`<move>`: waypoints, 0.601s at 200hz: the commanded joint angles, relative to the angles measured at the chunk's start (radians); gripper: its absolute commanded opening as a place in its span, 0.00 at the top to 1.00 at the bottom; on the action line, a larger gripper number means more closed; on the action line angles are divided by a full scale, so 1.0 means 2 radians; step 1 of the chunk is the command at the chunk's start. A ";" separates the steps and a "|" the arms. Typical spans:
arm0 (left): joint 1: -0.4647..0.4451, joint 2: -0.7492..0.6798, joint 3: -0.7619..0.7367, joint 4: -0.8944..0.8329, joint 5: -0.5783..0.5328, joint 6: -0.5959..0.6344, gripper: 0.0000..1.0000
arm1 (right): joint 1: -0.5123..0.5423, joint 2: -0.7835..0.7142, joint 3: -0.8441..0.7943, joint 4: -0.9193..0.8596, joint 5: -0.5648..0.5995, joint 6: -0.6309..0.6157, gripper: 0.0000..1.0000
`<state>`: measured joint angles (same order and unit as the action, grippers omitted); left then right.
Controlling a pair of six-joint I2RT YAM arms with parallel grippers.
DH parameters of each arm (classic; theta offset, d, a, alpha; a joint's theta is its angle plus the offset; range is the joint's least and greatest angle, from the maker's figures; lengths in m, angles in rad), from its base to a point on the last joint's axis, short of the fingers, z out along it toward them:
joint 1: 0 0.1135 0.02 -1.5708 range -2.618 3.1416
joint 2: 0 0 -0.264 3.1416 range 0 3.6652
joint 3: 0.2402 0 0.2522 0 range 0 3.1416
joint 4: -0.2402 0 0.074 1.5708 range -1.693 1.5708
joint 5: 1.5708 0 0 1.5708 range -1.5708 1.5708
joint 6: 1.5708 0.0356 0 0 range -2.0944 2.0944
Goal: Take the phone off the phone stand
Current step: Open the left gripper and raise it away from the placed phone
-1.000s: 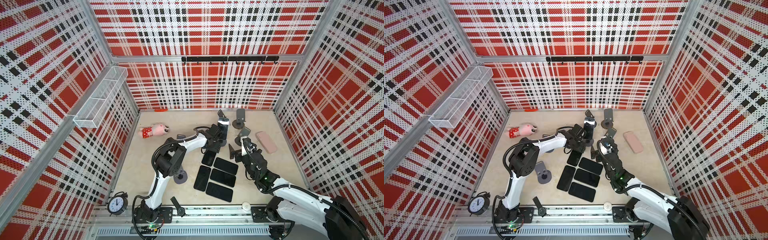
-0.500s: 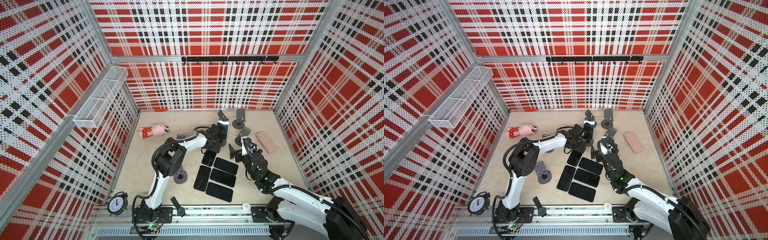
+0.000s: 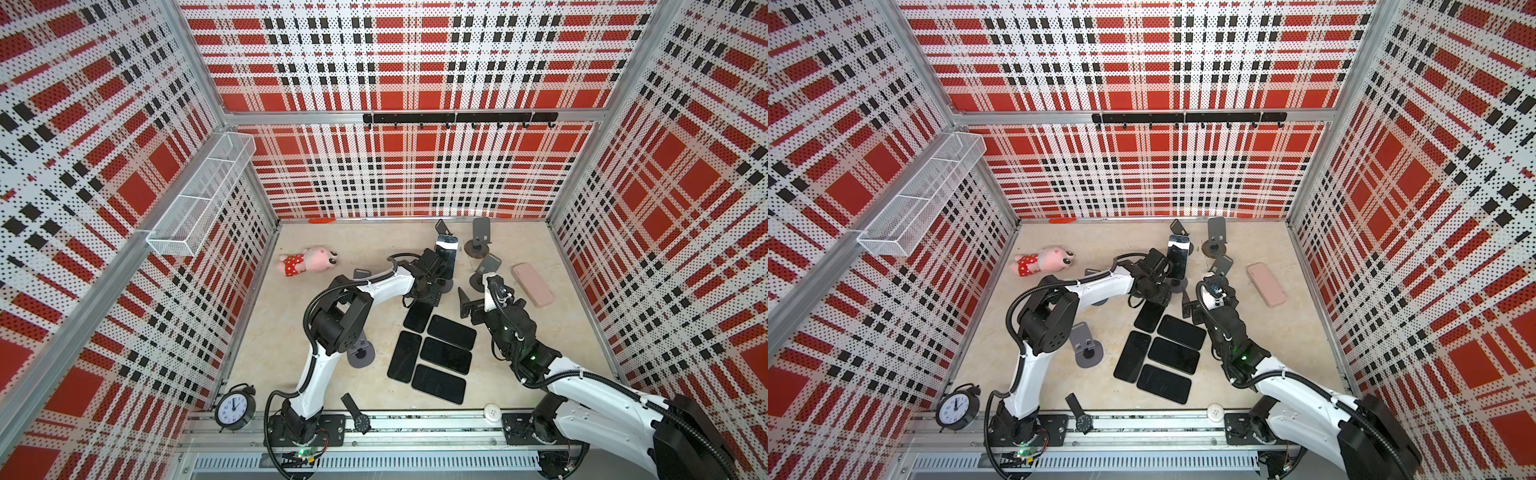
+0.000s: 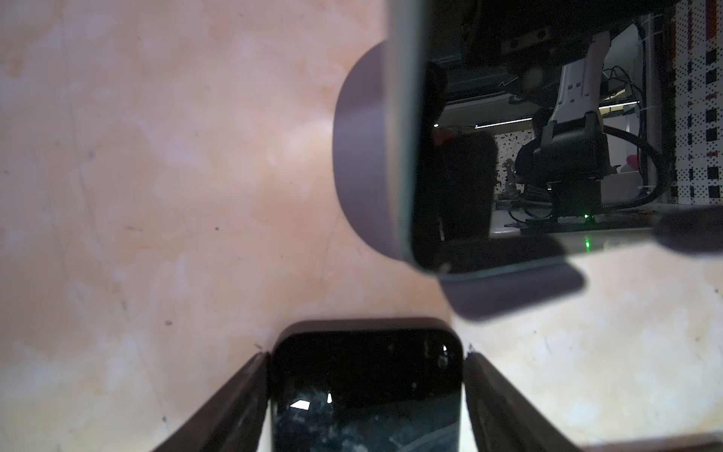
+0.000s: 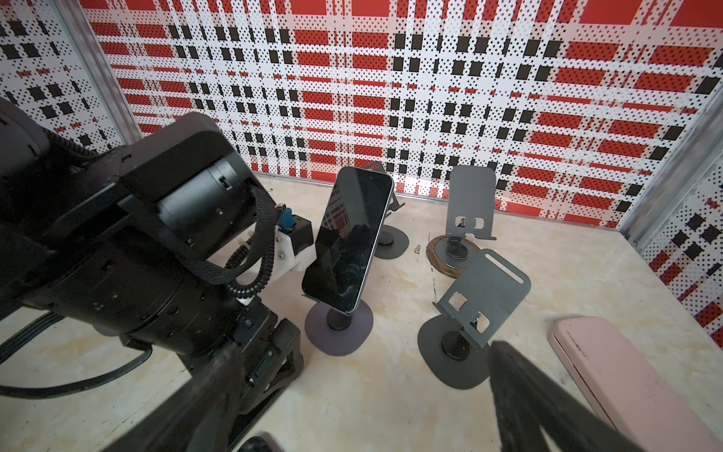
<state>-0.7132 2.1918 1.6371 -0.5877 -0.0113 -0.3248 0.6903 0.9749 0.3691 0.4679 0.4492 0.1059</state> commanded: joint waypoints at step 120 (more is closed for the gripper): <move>0.052 -0.269 -0.082 0.029 -0.042 0.011 0.18 | 0.002 0.050 -0.009 0.043 0.038 -0.008 0.00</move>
<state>-0.6498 1.7443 1.5475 -0.5896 -0.0879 -0.3172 0.6910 1.0420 0.3603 0.5060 0.4908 0.1066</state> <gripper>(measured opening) 0.816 0.998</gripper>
